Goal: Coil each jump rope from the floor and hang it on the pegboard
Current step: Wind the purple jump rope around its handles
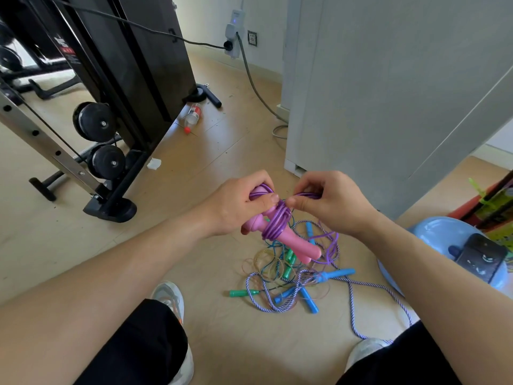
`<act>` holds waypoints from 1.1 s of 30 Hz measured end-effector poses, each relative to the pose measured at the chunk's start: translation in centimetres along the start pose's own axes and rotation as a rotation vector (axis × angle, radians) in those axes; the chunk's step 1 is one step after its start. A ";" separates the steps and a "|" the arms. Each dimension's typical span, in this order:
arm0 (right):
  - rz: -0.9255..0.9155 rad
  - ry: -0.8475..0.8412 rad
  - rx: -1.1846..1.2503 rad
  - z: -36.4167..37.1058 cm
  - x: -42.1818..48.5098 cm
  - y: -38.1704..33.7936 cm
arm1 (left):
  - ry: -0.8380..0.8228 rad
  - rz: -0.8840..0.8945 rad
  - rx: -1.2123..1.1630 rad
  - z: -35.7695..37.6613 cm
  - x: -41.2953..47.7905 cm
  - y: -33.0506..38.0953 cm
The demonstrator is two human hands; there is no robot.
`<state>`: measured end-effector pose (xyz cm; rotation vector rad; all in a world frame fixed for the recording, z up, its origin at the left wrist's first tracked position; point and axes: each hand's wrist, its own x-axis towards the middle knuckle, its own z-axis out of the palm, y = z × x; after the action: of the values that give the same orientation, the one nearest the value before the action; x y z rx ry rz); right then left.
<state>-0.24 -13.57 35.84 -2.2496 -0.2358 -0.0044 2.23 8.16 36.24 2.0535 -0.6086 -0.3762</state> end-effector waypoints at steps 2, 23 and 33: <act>0.032 -0.004 0.027 -0.4 0.1 0.5 | -0.026 0.000 -0.084 -0.2 -0.1 0.3; 0.138 -0.174 0.537 -0.7 -0.4 1.0 | 0.194 -0.041 -0.288 -2.3 -0.4 1.6; 0.224 -0.278 0.368 5.2 -2.0 -2.2 | 0.500 -0.172 -0.474 -2.2 -0.2 0.6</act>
<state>-2.94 -8.57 34.02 -1.8925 -0.1187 0.4392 2.92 9.54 37.88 1.6504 -0.0283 -0.0794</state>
